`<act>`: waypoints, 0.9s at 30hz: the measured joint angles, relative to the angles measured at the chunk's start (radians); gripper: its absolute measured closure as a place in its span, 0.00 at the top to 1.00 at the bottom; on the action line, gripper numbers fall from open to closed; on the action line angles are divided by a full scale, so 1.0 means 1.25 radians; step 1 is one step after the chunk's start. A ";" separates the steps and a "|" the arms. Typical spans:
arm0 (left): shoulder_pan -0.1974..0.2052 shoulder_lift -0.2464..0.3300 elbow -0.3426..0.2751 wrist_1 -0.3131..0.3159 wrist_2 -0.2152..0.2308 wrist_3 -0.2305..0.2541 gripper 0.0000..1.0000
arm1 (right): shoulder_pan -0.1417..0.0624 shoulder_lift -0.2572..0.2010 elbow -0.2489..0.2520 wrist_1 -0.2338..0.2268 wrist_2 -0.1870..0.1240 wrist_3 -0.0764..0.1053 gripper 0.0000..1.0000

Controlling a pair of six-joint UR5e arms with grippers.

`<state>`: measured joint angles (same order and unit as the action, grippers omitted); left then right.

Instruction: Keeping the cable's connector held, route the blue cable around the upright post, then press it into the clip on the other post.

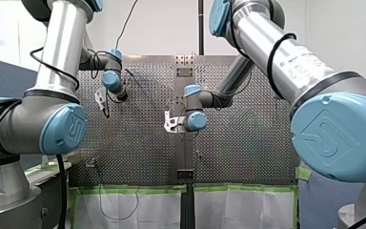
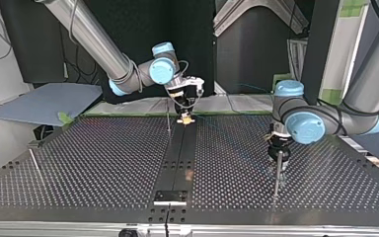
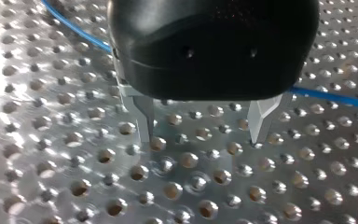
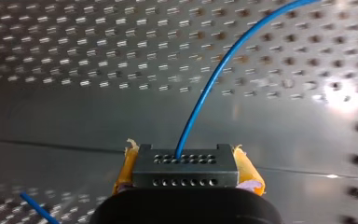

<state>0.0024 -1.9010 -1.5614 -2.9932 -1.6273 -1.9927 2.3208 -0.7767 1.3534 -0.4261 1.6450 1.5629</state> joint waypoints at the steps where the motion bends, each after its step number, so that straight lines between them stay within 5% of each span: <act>1: -0.001 -0.002 0.000 0.000 0.000 0.000 1.00 | 0.000 0.004 0.007 -0.007 0.003 0.001 0.00; 12: -0.006 -0.005 0.000 -0.001 -0.008 0.000 1.00 | -0.009 0.026 0.066 -0.076 0.007 0.019 0.00; 27: -0.008 -0.006 0.000 -0.001 -0.009 0.000 1.00 | -0.010 0.133 0.070 -0.106 0.037 0.022 0.00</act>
<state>-0.0081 -1.9084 -1.5612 -2.9945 -1.6390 -1.9932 2.3087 -0.6102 1.4411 -0.5587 1.6915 1.5903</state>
